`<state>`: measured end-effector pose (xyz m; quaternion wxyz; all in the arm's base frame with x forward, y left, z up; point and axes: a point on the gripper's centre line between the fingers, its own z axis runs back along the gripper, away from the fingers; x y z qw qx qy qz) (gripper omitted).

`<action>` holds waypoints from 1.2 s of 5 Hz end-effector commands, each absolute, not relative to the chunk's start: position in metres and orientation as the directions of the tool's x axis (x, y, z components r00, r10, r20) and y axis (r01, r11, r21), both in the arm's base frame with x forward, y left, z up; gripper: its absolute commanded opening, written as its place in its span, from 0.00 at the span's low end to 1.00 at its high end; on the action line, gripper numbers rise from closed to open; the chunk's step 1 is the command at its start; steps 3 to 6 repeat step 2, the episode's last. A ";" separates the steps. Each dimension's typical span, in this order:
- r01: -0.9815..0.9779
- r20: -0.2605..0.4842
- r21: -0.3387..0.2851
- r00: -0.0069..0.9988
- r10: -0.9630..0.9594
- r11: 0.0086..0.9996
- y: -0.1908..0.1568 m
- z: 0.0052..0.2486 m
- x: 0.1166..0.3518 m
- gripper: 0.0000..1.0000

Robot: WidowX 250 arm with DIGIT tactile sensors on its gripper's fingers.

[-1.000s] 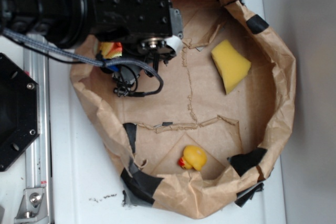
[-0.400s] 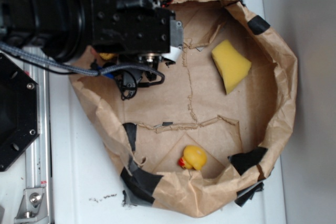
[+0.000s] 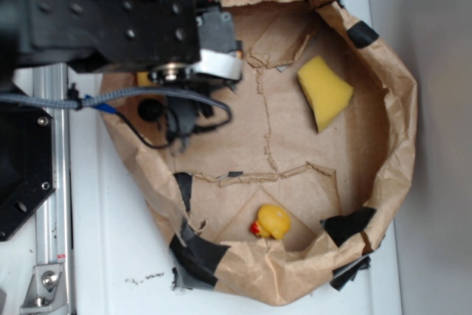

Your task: Grab the yellow cloth.

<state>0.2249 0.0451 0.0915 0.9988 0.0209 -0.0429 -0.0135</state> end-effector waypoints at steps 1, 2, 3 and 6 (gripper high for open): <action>0.029 0.257 -0.051 0.966 -0.015 0.998 -0.002 0.147 0.247 0.00; -0.145 0.239 0.035 0.962 0.132 0.989 -0.001 0.134 0.258 0.00; -0.145 0.239 0.035 0.962 0.132 0.989 -0.001 0.134 0.258 0.00; -0.145 0.239 0.035 0.962 0.132 0.989 -0.001 0.134 0.258 0.00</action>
